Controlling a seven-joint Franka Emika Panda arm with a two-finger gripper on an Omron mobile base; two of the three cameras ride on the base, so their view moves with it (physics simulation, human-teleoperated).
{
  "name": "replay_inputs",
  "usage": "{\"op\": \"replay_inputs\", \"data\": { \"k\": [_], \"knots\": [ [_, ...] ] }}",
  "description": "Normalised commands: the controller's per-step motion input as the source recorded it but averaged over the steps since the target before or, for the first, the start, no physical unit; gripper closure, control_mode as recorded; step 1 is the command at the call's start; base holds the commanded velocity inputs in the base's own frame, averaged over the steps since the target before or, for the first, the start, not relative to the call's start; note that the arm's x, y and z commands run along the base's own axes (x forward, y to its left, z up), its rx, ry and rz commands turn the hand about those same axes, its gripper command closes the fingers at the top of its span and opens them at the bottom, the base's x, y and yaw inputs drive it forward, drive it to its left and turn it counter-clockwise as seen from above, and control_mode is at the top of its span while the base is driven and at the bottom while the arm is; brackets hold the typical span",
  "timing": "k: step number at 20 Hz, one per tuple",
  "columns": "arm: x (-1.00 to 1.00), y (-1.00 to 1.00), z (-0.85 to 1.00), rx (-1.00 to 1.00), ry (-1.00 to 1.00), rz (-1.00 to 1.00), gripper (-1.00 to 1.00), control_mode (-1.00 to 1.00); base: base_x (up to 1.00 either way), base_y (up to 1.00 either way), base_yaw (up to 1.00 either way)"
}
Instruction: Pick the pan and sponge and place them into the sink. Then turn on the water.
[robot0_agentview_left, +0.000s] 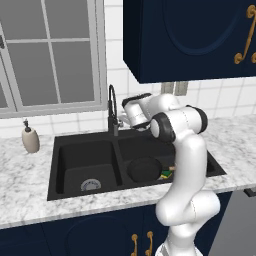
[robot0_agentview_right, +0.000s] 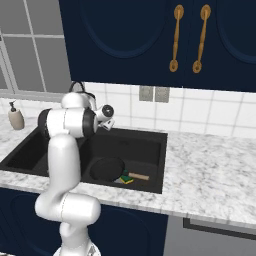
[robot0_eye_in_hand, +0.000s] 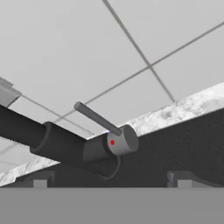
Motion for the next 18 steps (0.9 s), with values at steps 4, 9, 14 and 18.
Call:
{"op": "replay_inputs", "data": {
  "k": [4,9,14,18],
  "knots": [
    [0.32,0.09,-0.26,0.0,0.0,0.0,-1.0,-1.0,0.0,0.0,0.0],
    [0.33,0.0,-0.15,0.0,0.01,0.0,-1.0,-1.0,0.0,0.0,0.0],
    [0.35,0.0,-0.17,0.0,0.01,0.0,-1.0,-1.0,0.0,0.0,0.0],
    [0.24,0.04,-0.18,0.0,0.0,0.0,-1.0,-1.0,0.0,0.0,0.0]
  ]
}}
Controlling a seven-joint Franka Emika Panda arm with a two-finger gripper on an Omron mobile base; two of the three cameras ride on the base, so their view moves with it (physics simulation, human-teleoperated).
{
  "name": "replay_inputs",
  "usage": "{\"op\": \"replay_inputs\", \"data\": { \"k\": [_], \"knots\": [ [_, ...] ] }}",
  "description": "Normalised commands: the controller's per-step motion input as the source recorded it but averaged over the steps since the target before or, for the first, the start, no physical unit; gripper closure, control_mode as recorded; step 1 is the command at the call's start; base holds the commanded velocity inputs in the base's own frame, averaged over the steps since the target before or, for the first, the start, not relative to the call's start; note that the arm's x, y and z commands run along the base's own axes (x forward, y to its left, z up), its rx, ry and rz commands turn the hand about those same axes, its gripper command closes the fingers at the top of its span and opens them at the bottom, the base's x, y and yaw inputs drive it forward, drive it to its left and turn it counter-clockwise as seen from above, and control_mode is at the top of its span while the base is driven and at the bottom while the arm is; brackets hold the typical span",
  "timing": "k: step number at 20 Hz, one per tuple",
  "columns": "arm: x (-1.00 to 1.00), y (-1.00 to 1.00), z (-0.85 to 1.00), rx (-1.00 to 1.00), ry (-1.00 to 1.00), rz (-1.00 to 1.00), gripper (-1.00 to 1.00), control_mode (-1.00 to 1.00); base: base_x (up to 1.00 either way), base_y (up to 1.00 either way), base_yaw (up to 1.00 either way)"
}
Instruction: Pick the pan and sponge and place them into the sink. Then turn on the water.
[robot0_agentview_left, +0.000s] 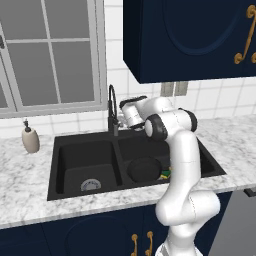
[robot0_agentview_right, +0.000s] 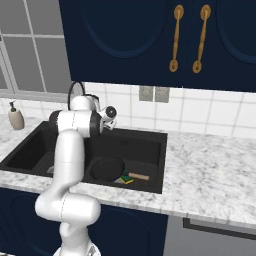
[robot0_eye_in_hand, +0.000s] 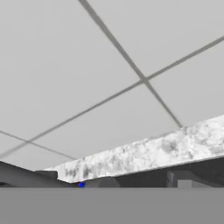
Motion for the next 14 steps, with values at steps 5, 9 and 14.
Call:
{"op": "replay_inputs", "data": {
  "k": [5,9,14],
  "knots": [
    [0.13,0.03,-0.06,0.0,0.0,0.0,1.0,-1.0,0.0,0.0,0.0],
    [0.0,0.0,0.0,0.0,0.0,0.0,1.0,-1.0,0.0,0.0,0.0],
    [0.0,0.0,-0.03,0.03,0.0,-0.02,1.0,-1.0,0.0,0.0,0.0]
  ]
}}
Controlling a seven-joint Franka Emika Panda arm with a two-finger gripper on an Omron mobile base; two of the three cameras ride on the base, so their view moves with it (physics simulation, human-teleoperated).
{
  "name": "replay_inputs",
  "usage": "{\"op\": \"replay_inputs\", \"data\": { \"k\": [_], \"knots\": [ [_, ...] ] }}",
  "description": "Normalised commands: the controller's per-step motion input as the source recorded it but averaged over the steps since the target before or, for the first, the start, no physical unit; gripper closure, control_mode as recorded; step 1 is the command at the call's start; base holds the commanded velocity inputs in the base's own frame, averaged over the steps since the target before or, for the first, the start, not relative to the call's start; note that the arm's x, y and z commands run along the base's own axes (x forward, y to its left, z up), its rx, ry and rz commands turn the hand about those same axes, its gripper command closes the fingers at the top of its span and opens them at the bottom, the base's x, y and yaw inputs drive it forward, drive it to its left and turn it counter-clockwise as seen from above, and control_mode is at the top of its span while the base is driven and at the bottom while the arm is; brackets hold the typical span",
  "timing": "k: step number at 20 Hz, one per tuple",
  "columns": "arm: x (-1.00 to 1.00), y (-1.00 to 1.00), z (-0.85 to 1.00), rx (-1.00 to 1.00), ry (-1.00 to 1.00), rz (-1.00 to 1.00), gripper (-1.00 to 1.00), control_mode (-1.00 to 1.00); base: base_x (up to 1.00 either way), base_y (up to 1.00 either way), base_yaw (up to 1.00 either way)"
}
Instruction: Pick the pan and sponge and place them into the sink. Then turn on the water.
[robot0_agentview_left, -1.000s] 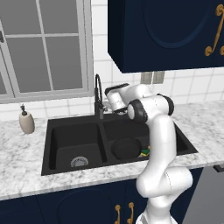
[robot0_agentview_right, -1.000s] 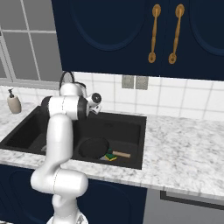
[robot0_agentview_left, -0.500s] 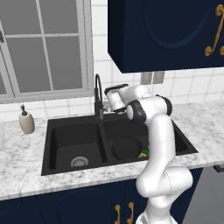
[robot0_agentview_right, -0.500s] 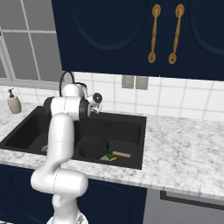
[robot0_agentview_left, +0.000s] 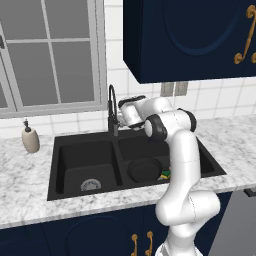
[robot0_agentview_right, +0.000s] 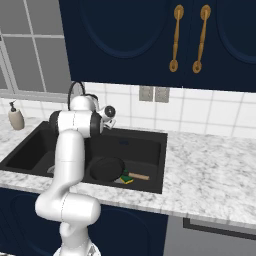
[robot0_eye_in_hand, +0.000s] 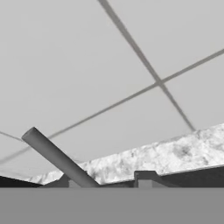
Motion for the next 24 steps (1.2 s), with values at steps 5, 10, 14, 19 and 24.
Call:
{"op": "replay_inputs", "data": {
  "k": [5,10,14,19,24],
  "knots": [
    [0.03,0.0,-0.03,0.26,0.0,-0.11,1.0,-1.0,0.0,0.0,0.0],
    [0.01,-0.01,0.0,0.32,0.01,-0.27,1.0,-1.0,0.0,0.0,0.0],
    [0.04,-0.09,-0.07,0.27,0.06,-0.27,1.0,-1.0,0.0,0.0,0.0],
    [0.06,-0.11,-0.12,0.24,0.07,-0.2,1.0,-1.0,0.0,0.0,0.0],
    [0.1,-0.07,-0.16,0.2,0.09,-0.13,1.0,-1.0,0.0,0.0,0.0]
  ]
}}
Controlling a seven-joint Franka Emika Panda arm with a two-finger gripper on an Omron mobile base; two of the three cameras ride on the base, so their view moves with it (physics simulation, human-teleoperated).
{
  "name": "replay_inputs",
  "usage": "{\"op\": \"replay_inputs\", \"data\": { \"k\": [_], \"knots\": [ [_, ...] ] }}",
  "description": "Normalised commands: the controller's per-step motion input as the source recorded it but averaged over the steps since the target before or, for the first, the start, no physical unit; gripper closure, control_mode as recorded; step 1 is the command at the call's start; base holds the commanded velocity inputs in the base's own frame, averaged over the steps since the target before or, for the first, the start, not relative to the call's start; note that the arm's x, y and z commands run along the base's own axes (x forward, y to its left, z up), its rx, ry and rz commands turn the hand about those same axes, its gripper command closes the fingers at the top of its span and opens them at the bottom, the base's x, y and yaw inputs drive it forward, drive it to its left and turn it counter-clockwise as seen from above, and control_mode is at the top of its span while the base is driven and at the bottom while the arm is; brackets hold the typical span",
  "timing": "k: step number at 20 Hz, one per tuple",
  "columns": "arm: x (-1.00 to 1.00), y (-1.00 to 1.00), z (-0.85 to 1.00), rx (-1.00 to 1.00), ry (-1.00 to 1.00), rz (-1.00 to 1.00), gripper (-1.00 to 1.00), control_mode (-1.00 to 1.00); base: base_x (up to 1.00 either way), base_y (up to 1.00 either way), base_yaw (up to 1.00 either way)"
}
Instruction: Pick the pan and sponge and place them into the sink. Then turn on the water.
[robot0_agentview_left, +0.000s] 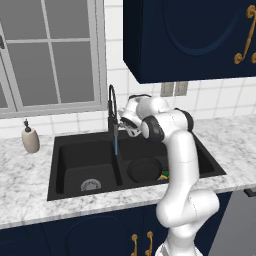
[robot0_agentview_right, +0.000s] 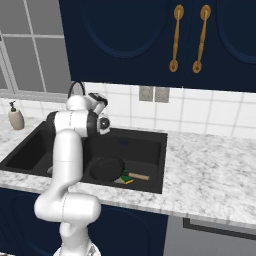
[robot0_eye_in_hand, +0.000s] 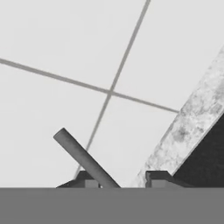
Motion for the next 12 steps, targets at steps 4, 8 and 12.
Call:
{"op": "replay_inputs", "data": {
  "k": [4,8,12],
  "knots": [
    [0.14,-0.01,-0.28,0.09,0.1,-0.03,1.0,-1.0,0.0,0.0,0.0],
    [0.0,0.0,-0.03,-0.01,0.0,0.0,1.0,-1.0,0.0,0.0,0.0],
    [0.0,0.0,0.0,0.0,0.0,0.0,1.0,-1.0,0.0,0.0,0.0]
  ]
}}
